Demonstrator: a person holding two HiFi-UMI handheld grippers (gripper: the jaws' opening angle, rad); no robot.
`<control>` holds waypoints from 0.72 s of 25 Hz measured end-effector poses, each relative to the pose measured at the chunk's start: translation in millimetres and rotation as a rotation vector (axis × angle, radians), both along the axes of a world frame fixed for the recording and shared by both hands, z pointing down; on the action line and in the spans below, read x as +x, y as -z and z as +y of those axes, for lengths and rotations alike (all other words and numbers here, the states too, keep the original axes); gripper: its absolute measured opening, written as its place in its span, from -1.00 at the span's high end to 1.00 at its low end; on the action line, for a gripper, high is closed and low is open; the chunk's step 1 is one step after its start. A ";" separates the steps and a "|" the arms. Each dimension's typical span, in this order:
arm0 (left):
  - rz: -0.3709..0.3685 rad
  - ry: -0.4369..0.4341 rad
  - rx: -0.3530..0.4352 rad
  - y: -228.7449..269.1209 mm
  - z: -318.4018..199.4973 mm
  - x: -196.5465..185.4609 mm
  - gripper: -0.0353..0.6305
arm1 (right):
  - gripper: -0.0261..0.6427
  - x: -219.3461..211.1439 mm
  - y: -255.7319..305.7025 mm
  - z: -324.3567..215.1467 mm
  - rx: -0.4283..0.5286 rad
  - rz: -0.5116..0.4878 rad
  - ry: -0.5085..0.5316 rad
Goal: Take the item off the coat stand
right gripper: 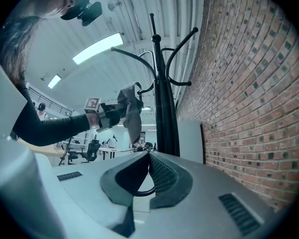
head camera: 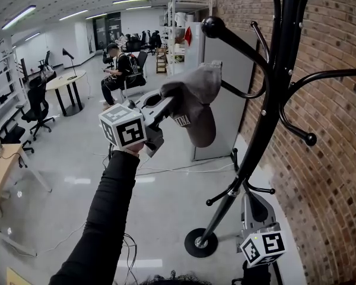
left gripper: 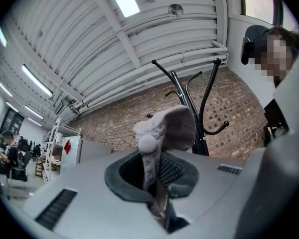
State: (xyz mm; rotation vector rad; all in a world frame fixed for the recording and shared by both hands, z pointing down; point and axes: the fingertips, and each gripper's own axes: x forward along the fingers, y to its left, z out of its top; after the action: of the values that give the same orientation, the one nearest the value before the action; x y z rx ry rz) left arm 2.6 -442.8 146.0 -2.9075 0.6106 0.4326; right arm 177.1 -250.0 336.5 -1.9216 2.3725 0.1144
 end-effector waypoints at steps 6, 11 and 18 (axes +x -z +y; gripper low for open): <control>-0.020 0.048 -0.006 -12.9 -3.6 -18.9 0.81 | 0.89 1.7 -1.4 -2.8 -0.006 0.005 0.011; -0.011 0.096 -0.027 -35.2 2.2 -31.6 0.81 | 0.89 -3.7 -0.4 -2.8 -0.006 0.015 0.026; 0.011 0.237 -0.058 -77.2 15.8 -36.8 0.81 | 0.89 -6.9 -2.9 -5.1 -0.011 0.021 0.025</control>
State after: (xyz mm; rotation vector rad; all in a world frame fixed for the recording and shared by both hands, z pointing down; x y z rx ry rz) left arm -34.2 -427.0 223.3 -2.8387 0.9706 0.4065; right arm 170.2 -255.1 339.4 -1.9038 2.4142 0.1206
